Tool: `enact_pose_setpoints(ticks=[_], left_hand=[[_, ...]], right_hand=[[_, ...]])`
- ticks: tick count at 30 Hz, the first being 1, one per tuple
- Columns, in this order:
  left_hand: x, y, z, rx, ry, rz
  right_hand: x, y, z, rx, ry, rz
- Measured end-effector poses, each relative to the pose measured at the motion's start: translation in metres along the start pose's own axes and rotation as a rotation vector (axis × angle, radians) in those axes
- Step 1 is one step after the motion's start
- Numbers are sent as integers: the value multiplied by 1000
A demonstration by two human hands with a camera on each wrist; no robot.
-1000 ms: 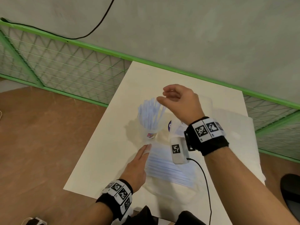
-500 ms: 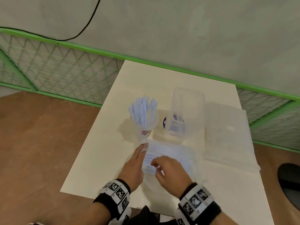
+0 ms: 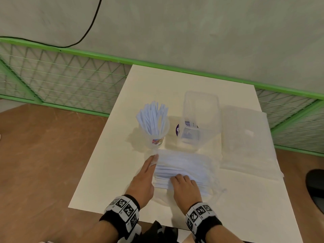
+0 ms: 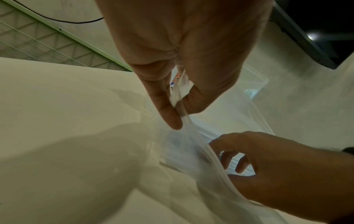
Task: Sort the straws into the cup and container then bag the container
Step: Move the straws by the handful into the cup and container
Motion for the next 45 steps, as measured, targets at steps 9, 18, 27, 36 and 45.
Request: enact_pose_setpoints(ticks=[9, 18, 27, 36, 45], left_hand=[[0, -2, -1, 22, -11, 14], [1, 0, -1, 20, -8, 14], [1, -3, 0, 30, -7, 7], [1, -1, 0, 27, -8, 9], [-1, -2, 1, 22, -15, 12]], right_hand=[[2, 0, -1, -14, 15, 25], [-3, 5, 4, -56, -23, 24], [4, 1, 11, -76, -71, 22], [12, 1, 16, -41, -27, 17], [5, 1, 17, -92, -67, 76]])
Point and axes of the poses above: each hand's wrist, its own z-axis towards the middle knuckle, its own x-axis out of the back of the hand, y = z × x, the point moved 7 cm from there along z, towards the middle knuckle, and after that the axes turned 7 degrees about -y, right-handed, at the moved point
